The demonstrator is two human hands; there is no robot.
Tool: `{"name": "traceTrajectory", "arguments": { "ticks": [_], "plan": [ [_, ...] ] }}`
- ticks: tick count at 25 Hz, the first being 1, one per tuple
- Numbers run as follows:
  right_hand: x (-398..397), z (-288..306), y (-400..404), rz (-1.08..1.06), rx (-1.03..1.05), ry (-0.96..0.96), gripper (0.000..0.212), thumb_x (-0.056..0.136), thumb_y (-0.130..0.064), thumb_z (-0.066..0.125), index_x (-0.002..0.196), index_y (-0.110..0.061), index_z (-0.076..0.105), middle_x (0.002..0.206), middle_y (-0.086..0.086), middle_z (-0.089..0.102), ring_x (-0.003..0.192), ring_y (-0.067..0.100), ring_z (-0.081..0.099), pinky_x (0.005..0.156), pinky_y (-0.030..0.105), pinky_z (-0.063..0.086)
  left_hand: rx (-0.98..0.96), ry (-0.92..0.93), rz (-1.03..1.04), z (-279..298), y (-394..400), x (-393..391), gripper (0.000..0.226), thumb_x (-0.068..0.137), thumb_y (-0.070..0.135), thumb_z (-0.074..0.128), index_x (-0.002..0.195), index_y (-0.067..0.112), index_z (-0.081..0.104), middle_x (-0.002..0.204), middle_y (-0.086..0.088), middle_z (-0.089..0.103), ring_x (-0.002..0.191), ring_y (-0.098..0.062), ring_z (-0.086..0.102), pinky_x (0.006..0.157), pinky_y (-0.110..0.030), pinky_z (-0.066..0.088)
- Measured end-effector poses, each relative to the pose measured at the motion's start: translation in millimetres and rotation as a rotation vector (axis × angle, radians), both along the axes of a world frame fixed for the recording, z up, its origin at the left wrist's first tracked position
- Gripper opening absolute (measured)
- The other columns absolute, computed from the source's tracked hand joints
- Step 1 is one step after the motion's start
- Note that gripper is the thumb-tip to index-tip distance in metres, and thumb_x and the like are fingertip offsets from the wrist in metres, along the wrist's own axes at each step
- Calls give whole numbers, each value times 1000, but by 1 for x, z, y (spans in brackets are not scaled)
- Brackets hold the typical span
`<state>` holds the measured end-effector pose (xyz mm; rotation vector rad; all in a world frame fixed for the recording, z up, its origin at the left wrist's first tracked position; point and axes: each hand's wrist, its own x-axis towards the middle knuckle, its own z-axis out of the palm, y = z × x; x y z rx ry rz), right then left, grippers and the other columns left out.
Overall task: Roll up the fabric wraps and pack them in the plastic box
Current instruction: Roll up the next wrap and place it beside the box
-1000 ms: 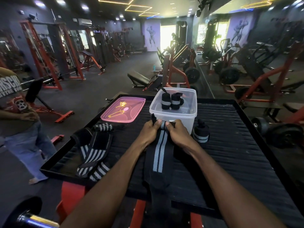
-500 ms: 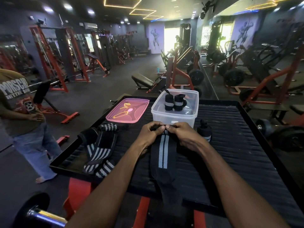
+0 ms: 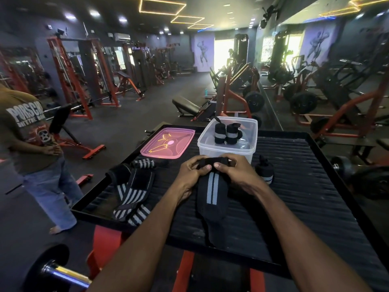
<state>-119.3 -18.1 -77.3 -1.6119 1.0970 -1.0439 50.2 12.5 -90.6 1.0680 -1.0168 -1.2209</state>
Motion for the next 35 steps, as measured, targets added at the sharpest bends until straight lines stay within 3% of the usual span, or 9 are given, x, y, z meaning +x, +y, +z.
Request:
{"name": "traceTrajectory", "arguments": {
  "ticks": [3, 8, 14, 17, 20, 25, 28, 32, 35],
  "plan": [
    [1, 2, 1, 10, -69, -86, 32, 81, -1, 78, 100, -26, 71, 97, -1, 74, 95, 17, 69, 91, 31, 56, 72, 142, -123, 2, 4, -3, 30, 90, 8, 68, 118, -5, 65, 111, -24, 71, 105, -35, 69, 95, -43, 55],
    [0, 2, 0, 49, -86, -111, 43, 76, 6, 80, 113, -14, 72, 110, 6, 73, 99, 18, 69, 91, 31, 56, 51, 120, -107, 1, 3, -2, 34, 90, 7, 68, 122, -6, 63, 116, -27, 69, 112, -40, 65, 94, -42, 56],
    [0, 2, 0, 24, -70, -157, 48, 71, 11, 81, 110, -15, 75, 109, 5, 75, 103, 19, 70, 91, 31, 57, 3, 132, -31, 1, -1, -3, 26, 88, 15, 71, 109, 0, 67, 111, -29, 69, 98, -36, 69, 90, -46, 57],
    [-1, 2, -1, 60, -22, -148, 31, 80, -5, 80, 109, -15, 75, 107, 5, 76, 97, 16, 71, 76, 22, 55, -27, -9, 11, -3, -3, 4, 20, 88, 4, 70, 107, 6, 70, 112, -24, 71, 99, -33, 69, 94, -48, 55],
    [-1, -2, -5, 61, -65, -21, 16, 90, -24, 74, 104, -17, 76, 101, 3, 77, 98, 19, 72, 84, 32, 56, -66, -76, -1, -4, -1, 4, 24, 84, -1, 72, 106, 10, 72, 108, -17, 73, 100, -29, 69, 95, -45, 55],
    [-6, 4, 1, 38, -133, -2, 26, 83, -2, 77, 107, -12, 74, 105, 6, 74, 97, 17, 69, 89, 27, 55, 45, 141, -73, -1, 2, -3, 32, 89, 10, 70, 117, -5, 64, 111, -26, 70, 99, -34, 69, 88, -44, 58],
    [-6, 4, 4, 84, -91, 3, 32, 78, 0, 81, 107, -12, 72, 105, 7, 73, 94, 16, 69, 86, 30, 57, 33, -9, -3, -4, 0, 0, 32, 87, 10, 74, 114, -3, 67, 108, -24, 72, 98, -35, 70, 91, -46, 57],
    [-6, 2, 2, 82, 69, 17, 15, 88, -22, 76, 99, -12, 73, 94, 11, 75, 84, 20, 70, 71, 32, 56, -45, -131, 11, -5, -1, 1, 31, 81, -7, 73, 106, 9, 69, 101, -10, 71, 95, -21, 67, 89, -33, 56],
    [-8, 1, -1, 37, -20, 34, 15, 84, -15, 79, 99, -14, 75, 95, 7, 76, 87, 17, 70, 81, 32, 58, -24, -54, -37, -4, -1, -1, 34, 80, -9, 73, 109, 8, 67, 104, -12, 70, 95, -20, 67, 88, -30, 57]
  ]
}}
